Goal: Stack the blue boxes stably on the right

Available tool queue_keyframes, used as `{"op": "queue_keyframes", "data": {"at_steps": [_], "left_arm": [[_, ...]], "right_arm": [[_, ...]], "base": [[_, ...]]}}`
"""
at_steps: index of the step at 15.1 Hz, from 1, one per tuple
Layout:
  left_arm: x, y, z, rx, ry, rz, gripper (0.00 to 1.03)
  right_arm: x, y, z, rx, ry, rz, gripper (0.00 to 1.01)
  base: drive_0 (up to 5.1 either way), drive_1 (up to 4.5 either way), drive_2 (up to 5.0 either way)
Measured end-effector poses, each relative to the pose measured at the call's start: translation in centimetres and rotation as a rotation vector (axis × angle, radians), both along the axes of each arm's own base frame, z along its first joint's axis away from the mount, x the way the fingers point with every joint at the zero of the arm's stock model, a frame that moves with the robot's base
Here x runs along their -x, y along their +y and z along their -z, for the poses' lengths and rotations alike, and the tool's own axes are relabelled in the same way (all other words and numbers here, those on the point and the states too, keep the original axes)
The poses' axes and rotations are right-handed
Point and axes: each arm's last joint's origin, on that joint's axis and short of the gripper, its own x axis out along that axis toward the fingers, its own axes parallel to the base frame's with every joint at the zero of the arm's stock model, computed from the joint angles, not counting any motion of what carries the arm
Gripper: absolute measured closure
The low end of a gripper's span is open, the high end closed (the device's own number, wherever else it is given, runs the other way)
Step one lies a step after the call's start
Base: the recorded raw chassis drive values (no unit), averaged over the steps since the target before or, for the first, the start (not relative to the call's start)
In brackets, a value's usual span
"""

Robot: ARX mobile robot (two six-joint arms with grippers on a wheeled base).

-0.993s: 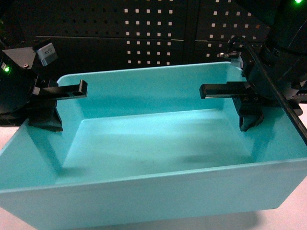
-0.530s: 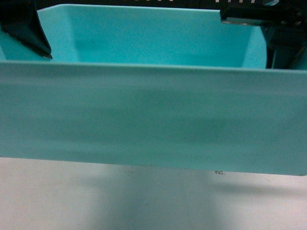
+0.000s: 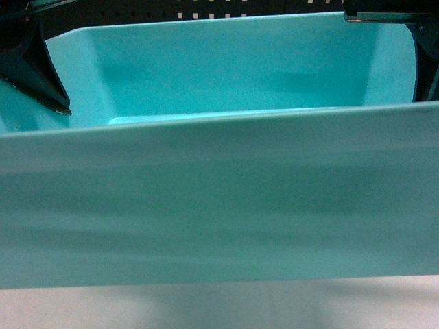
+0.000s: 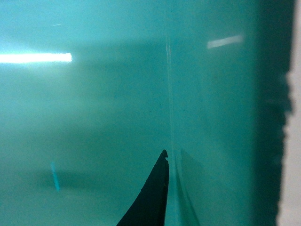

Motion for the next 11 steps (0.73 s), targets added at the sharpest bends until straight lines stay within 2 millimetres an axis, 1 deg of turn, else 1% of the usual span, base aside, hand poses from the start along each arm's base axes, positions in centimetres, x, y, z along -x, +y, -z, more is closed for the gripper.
{"op": "queue_keyframes", "data": {"at_steps": [3,5,6,11], "left_arm": [[0.3,-0.2,-0.3,-0.014,-0.029,-0.001,1.0],[-0.2,-0.2,-0.7,-0.052,-0.12,-0.029,1.01],[-0.2,-0.3,-1.1,-0.055,-0.161,-0.036,1.01],[0.0,-0.3,-1.2,-0.058,-0.16,-0.035,1.01]], "right_arm": [[0.2,0.0,0.6,-0.006,0.024,0.0,0.93],[0.1,0.1,0.6,-0.057,0.019,0.02,0.93],[0.2,0.1,0.6,-0.072,0.024,0.038,0.93],[0.3,0.1,0.4,-0.075,0.023,0.04,0.93]], "base": [[0.0,0.0,0.0],[0.0,0.0,0.0],[0.0,0.0,0.0],[0.0,0.0,0.0]]}}
